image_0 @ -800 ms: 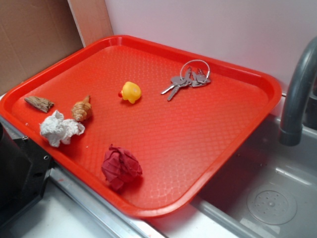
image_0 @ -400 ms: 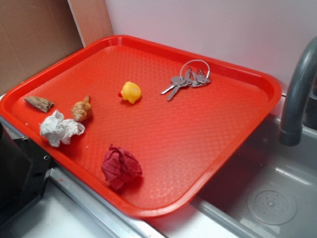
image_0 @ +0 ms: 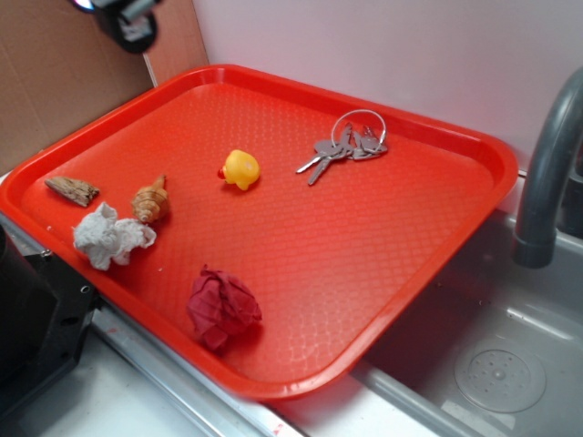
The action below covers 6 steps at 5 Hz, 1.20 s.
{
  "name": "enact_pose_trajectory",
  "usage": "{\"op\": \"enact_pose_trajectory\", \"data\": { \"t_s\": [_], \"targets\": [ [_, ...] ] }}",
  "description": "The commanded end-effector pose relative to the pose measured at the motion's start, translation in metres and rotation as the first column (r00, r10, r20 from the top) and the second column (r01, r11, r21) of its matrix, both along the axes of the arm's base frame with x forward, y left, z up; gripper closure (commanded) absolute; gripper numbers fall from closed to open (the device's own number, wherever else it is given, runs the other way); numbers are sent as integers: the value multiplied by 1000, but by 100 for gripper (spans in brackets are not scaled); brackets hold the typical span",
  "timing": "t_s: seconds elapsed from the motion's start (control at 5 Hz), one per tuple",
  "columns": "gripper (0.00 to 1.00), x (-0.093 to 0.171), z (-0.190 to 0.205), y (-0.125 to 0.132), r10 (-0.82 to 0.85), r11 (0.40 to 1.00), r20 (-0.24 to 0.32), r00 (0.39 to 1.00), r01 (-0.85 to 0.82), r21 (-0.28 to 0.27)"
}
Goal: Grab the yellow duck.
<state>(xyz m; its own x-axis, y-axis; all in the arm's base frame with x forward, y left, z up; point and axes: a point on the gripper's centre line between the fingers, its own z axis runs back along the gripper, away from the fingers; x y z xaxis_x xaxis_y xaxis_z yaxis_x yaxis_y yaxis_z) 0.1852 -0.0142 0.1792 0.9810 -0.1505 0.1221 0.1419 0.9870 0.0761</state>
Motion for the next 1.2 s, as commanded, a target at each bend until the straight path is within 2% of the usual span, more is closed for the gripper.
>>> {"op": "enact_pose_trajectory", "data": {
  "t_s": [0.0, 0.4, 0.6, 0.8, 1.0],
  "targets": [
    [0, 29, -19, 20, -40, 999, 76, 996, 42, -32],
    [0, 29, -19, 20, -40, 999, 76, 996, 42, -32],
    [0, 42, -58, 16, 32, 998, 16, 999, -33, 47],
    [0, 55, -84, 5, -77, 997, -19, 997, 77, -2],
    [0, 60, -108, -4, -205, 978, -72, 976, 207, 16]
  ]
}}
